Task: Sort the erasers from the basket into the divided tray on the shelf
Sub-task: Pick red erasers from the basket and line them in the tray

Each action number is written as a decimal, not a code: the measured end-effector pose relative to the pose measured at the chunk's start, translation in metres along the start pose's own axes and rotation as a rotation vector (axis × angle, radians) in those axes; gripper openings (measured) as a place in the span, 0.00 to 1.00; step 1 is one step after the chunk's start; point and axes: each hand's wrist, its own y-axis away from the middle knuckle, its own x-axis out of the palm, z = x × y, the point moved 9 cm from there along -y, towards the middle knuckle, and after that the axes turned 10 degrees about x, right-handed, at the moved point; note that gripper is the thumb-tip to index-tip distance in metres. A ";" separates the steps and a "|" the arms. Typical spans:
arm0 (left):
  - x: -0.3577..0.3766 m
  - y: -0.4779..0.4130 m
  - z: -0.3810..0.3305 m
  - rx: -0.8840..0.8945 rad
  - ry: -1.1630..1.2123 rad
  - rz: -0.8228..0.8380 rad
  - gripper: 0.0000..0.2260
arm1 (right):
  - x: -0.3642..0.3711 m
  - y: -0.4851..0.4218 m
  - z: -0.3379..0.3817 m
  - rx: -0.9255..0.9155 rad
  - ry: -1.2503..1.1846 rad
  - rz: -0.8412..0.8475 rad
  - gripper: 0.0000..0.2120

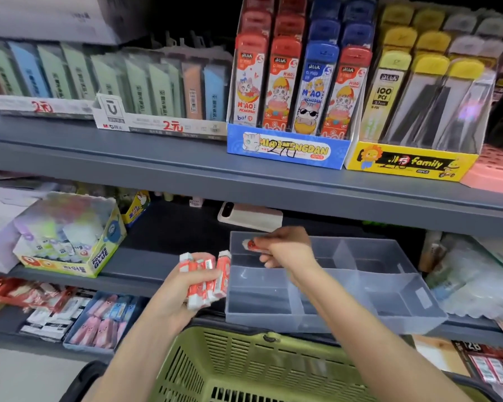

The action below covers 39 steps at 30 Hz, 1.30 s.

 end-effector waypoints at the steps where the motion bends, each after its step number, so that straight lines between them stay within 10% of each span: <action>1: -0.001 0.000 0.000 0.003 -0.012 -0.001 0.16 | 0.006 -0.009 -0.001 0.017 0.103 -0.037 0.09; 12: -0.007 0.003 0.002 -0.017 0.021 0.000 0.22 | 0.048 -0.045 -0.024 0.084 1.085 0.058 0.15; 24: 0.005 0.009 -0.001 0.063 -0.061 0.033 0.19 | 0.021 0.041 0.021 -0.412 0.454 0.106 0.13; 31: 0.010 0.014 -0.010 0.181 -0.082 0.061 0.17 | 0.028 0.052 0.004 -0.180 0.036 0.348 0.07; 35: 0.004 0.011 -0.013 0.208 -0.015 0.005 0.14 | -0.068 0.031 0.011 -0.220 -0.255 -0.022 0.09; 39: 0.019 0.002 -0.028 0.234 0.052 -0.002 0.13 | -0.112 0.010 0.006 -0.223 0.250 -0.364 0.05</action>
